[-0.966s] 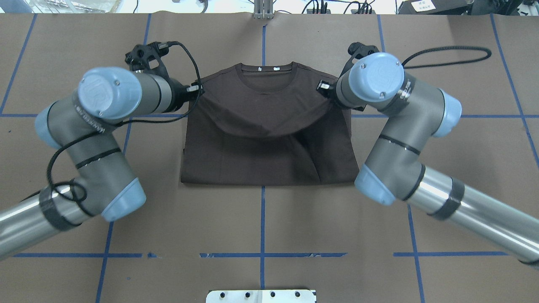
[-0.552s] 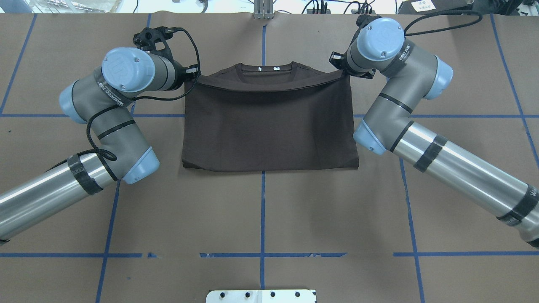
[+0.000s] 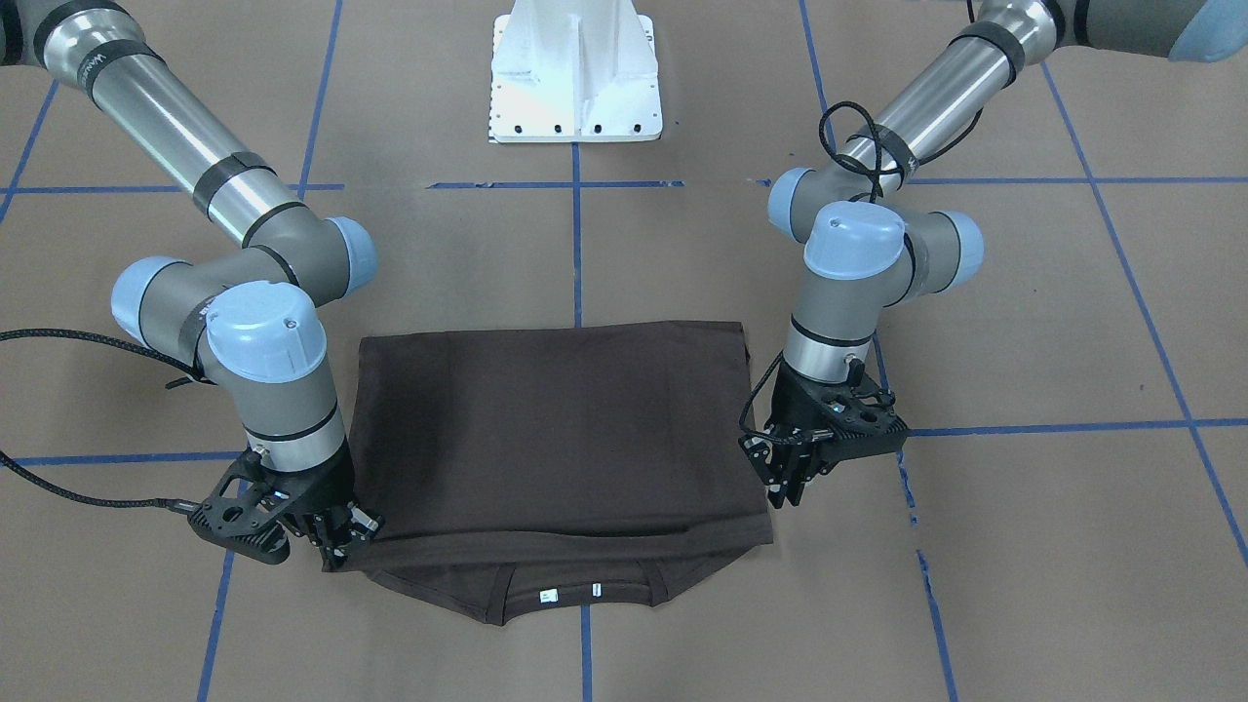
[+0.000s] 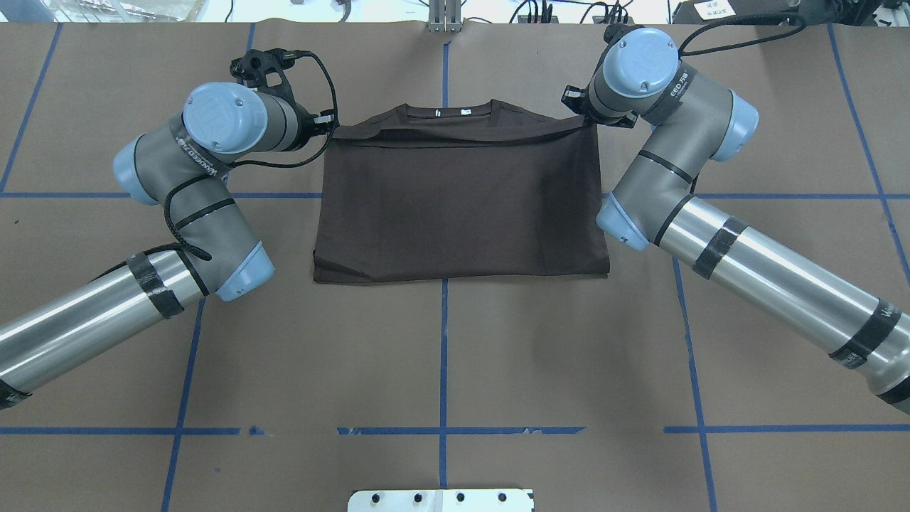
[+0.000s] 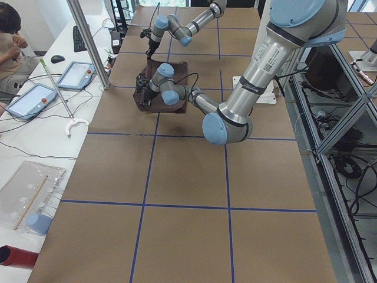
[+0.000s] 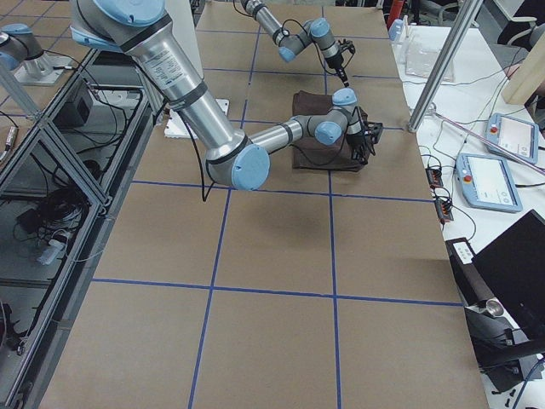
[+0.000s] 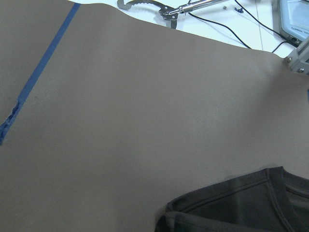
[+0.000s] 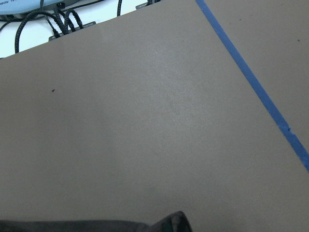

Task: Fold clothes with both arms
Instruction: 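Lay the hem down near the collar and open both grippers, then move the right gripper to the folded shirt's side edge and grasp it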

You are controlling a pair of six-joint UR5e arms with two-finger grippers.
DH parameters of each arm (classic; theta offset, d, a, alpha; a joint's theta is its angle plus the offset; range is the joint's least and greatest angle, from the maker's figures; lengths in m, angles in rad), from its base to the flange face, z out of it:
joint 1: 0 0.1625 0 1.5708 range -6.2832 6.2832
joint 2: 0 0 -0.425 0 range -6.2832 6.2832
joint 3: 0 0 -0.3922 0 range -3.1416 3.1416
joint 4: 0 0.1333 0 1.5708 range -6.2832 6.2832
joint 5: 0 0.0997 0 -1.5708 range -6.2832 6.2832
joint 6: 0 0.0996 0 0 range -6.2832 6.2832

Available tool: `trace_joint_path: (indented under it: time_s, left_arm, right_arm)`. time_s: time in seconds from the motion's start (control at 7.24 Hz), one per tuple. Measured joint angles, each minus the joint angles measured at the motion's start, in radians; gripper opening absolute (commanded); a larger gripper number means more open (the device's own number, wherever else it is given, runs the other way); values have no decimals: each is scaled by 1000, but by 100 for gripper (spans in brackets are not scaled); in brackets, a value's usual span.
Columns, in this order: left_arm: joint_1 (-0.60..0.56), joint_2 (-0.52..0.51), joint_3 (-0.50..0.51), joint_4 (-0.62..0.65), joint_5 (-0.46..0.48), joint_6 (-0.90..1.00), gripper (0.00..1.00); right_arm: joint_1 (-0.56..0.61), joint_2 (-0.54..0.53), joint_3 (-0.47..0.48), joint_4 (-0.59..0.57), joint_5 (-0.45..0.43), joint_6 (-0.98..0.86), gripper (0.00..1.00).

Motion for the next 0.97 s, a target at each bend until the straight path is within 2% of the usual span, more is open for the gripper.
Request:
trace_joint_path:
  time_s: [0.28, 0.41, 0.55, 0.69, 0.97]
  left_arm:
    - [-3, -19, 4, -3, 0, -5, 69]
    - [-6, -23, -8, -4, -1, -8, 69]
    - [-8, -22, -39, -3, -3, -14, 69]
    - [-9, -20, -70, -3, -6, -26, 69]
    - [-10, -16, -98, -2, -9, -43, 69]
  right_arm:
    - [-3, 8, 6, 8, -1, 6, 64]
    - [-2, 6, 20, 18, 3, 10, 65]
    - [1, -8, 51, 29, 12, 16, 70]
    - [-3, -49, 114, 35, 31, 41, 73]
    - [-61, -218, 312, 40, 63, 155, 75]
